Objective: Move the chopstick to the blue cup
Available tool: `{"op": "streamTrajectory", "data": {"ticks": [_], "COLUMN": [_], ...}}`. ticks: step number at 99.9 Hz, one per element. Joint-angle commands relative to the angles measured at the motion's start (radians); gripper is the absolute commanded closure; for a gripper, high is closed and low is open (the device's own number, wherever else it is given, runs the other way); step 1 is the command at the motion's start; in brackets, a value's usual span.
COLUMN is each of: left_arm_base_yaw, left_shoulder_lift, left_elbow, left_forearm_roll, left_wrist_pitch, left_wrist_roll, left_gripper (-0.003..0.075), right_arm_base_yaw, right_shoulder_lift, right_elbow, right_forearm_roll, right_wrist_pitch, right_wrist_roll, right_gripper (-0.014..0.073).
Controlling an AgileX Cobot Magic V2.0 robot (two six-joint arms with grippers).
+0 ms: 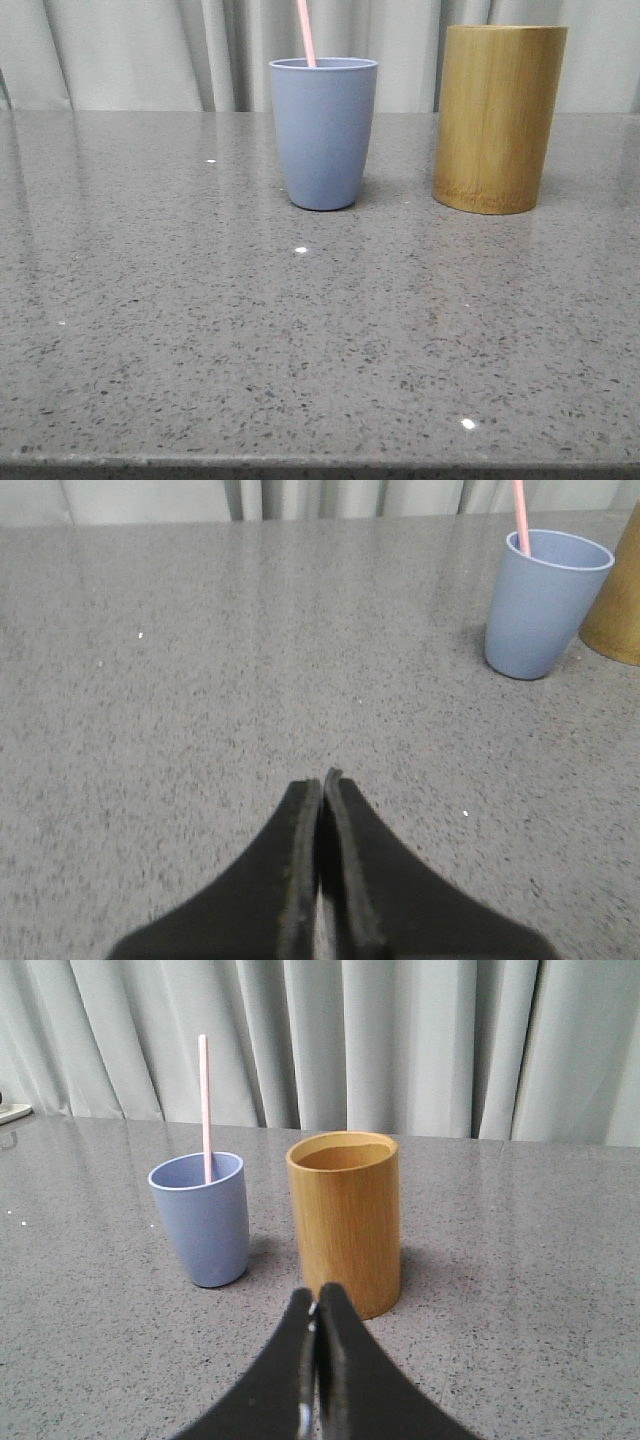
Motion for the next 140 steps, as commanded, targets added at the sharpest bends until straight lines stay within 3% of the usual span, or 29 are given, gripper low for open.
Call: {"op": "streamTrajectory", "data": {"ticks": [1,32,53,95,101,140], "left_arm_base_yaw": [0.039,0.24,0.37,0.522,0.539,0.551], "left_shoulder_lift": [0.016,0.002,-0.045,-0.176,-0.173,-0.173], "left_elbow": [0.011,0.162,0.291,0.444,0.442,0.442], "left_forearm_roll": [0.008,-0.313,-0.365,-0.422,-0.432,-0.432], "left_wrist_pitch": [-0.189,-0.509,-0.7,-0.719,-0.663,-0.627], "left_wrist_roll": [0.059,0.428,0.459,0.457,0.457,0.457], "left_gripper": [0.0739,0.0739,0.0739,0.0739,0.0739,0.0739], "right_arm_base_yaw": [-0.006,-0.006,-0.006,-0.006,-0.006,-0.006], "right_shoulder_lift": [0.011,0.011,0.011,0.011,0.011,0.011], "right_elbow": [-0.023,-0.023,-0.023,-0.023,-0.023,-0.023], "right_forearm_roll": [-0.014,-0.014,-0.014,-0.014,-0.014,-0.014], "right_wrist_pitch": [-0.076,-0.076,-0.076,-0.076,-0.075,-0.075], "right_wrist_roll": [0.004,0.004,0.004,0.004,0.004,0.004], "right_gripper": [0.0653,0.0653,0.0653,0.0653,0.0653,0.0653]}}
